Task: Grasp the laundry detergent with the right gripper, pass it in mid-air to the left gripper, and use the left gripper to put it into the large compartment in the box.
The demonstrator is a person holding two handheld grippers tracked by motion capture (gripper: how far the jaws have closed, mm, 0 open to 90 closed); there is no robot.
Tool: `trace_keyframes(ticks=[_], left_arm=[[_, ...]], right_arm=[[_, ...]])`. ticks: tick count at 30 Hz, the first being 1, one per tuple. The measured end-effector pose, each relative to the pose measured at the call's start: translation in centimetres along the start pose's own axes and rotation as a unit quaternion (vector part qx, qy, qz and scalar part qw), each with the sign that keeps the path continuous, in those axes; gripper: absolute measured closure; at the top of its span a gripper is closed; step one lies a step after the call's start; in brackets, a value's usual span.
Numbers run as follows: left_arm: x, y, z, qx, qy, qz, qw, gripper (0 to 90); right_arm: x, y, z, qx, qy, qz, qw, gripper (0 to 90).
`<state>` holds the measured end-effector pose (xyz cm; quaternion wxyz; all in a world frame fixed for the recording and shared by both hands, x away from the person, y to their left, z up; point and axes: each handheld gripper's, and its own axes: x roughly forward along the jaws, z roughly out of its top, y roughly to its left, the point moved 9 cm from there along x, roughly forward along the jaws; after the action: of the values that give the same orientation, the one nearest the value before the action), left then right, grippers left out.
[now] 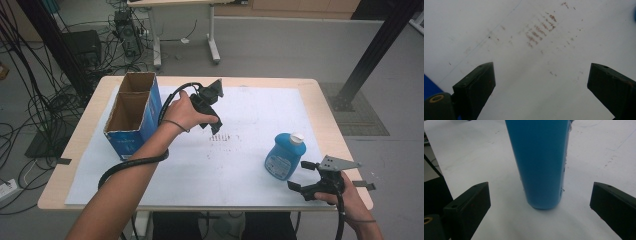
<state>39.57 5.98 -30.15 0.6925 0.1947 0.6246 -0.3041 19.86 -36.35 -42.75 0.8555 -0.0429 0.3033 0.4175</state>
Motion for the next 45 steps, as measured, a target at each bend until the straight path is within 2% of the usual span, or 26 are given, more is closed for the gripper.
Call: trace_keyframes(ticks=[21, 45], left_arm=[[-0.4, 0.2, 0.1, -0.001, -0.002, 0.001, 1.0000, 8.3], [0.3, 0.5, -0.1, -0.003, 0.002, -0.002, 1.0000, 8.3]], right_arm=[[1.2, -0.1, 0.2, 0.000, -0.029, 0.002, 0.9996, 3.3], [3.0, -0.1, 0.4, 0.002, -0.049, 0.009, 0.9988, 3.1]])
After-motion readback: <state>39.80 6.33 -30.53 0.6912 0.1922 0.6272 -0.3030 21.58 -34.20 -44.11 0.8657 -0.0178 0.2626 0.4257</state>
